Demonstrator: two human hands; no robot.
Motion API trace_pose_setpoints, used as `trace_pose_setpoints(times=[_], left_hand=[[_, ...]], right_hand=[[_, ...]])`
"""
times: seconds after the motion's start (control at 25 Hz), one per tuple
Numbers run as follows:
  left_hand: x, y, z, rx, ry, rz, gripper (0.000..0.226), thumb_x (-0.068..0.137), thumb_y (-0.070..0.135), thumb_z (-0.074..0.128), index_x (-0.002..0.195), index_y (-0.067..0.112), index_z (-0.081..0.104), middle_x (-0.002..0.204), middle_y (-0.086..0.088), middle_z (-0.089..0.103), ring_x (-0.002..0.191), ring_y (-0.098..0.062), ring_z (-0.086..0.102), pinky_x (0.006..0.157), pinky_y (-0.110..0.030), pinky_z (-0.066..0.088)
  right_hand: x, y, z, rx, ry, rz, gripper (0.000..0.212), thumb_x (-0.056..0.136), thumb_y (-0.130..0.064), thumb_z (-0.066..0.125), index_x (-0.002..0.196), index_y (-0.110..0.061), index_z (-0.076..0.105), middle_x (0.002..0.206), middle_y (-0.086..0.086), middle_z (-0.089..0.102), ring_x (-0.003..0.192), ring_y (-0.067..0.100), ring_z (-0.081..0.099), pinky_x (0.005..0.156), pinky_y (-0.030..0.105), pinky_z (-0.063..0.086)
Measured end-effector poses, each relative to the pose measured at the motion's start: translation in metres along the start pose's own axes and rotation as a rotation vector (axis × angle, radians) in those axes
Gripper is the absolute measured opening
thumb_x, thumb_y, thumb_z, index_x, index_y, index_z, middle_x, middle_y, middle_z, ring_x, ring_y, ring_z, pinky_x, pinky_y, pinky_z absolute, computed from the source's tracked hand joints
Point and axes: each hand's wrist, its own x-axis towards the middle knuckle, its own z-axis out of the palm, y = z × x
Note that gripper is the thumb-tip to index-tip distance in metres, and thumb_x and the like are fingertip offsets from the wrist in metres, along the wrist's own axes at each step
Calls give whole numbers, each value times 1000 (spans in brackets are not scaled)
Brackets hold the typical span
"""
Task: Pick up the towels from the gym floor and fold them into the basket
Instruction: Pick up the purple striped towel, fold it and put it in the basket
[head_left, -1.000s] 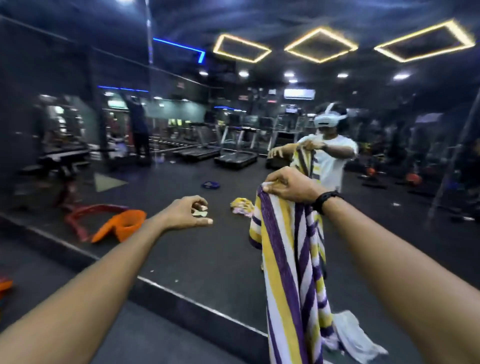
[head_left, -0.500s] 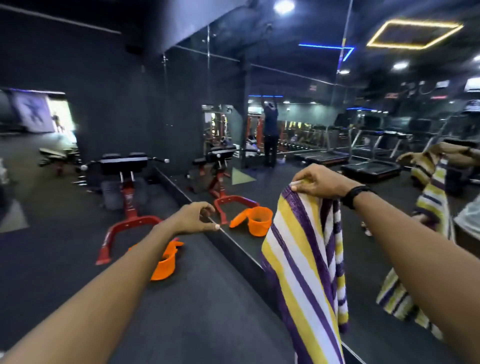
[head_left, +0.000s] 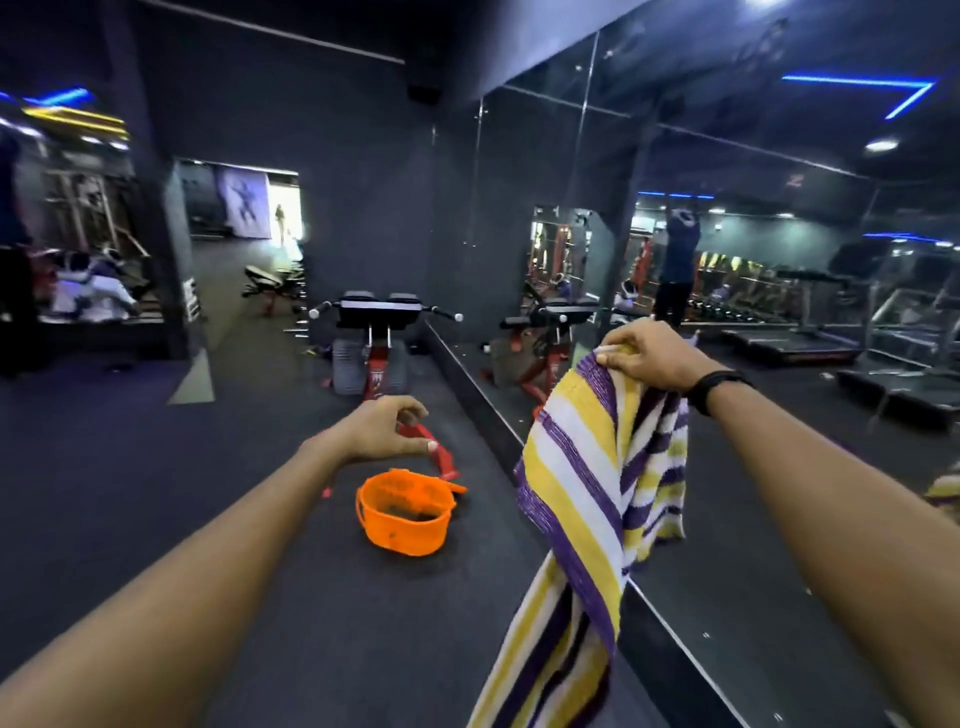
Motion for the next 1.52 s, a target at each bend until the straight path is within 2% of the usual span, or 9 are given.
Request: trace_pose_setpoints(times=[0.2, 0.48, 0.68, 0.8, 0.88, 1.0, 1.12, 1.28, 1.52], left_hand=[[70, -68, -30, 21, 28, -59, 55, 77, 42, 75, 123, 18, 57, 116, 0, 60, 104, -11, 54, 90, -21, 42], [206, -124, -82, 8, 104, -66, 40, 77, 40, 76, 110, 24, 61, 105, 1, 64, 103, -16, 63, 92, -25, 48], [298, -152, -95, -146, 80, 46, 53, 83, 29, 73, 131, 24, 53, 114, -10, 60, 109, -25, 60, 98, -37, 49], [347, -169, -92, -206, 10, 127, 51, 84, 23, 72, 132, 23, 54, 106, 3, 62, 100, -9, 59, 91, -21, 47], [385, -191, -91, -207, -44, 158, 15, 84, 22, 73, 98, 20, 68, 78, 17, 61, 74, 3, 55, 71, -14, 43], [443, -236, -105, -209, 50, 167, 31, 84, 32, 70, 65, 14, 55, 59, 8, 45, 58, -6, 41, 57, -26, 33], [494, -267, -134, -181, 191, 185, 34, 89, 33, 64, 61, 20, 50, 59, 10, 44, 55, -2, 40, 56, -25, 32], [554, -298, -165, -123, 300, 194, 29, 94, 32, 57, 76, 9, 56, 68, 1, 51, 65, -11, 46, 64, -29, 35], [631, -358, -185, -205, 523, -99, 34, 93, 34, 54, 67, 13, 49, 62, 0, 48, 72, -23, 47, 66, -33, 32]], right_hand=[[115, -4, 62, 92, 11, -99, 16, 90, -23, 65, 98, -12, 74, 90, -2, 68, 88, 12, 60, 75, 23, 41], [288, -2, 118, 224, -114, -243, 15, 88, -30, 67, 93, -19, 75, 92, -4, 74, 93, 10, 67, 89, 35, 52], [381, -15, 158, 351, -231, -313, 16, 89, -22, 67, 98, -13, 76, 96, -3, 75, 84, -1, 61, 86, 24, 50], [426, -15, 184, 380, -268, -336, 15, 88, -22, 67, 96, -11, 76, 89, 0, 74, 77, -1, 58, 75, 20, 49], [459, -8, 204, 366, -276, -316, 12, 88, -22, 68, 84, -12, 73, 70, -8, 66, 63, -6, 50, 61, 14, 41], [511, 7, 233, 311, -229, -251, 22, 84, -28, 73, 70, -14, 63, 57, -11, 48, 53, -2, 40, 51, 14, 30], [553, 28, 251, 286, -246, -143, 32, 77, -30, 79, 69, -7, 59, 61, -3, 49, 55, 3, 41, 52, 11, 32], [602, 59, 277, 222, -304, 44, 21, 70, -25, 84, 66, -19, 64, 68, -8, 65, 59, 2, 55, 55, 21, 45], [648, 125, 314, -35, -416, 316, 35, 76, -40, 77, 58, -17, 57, 62, -2, 58, 66, 16, 55, 53, 26, 39]])
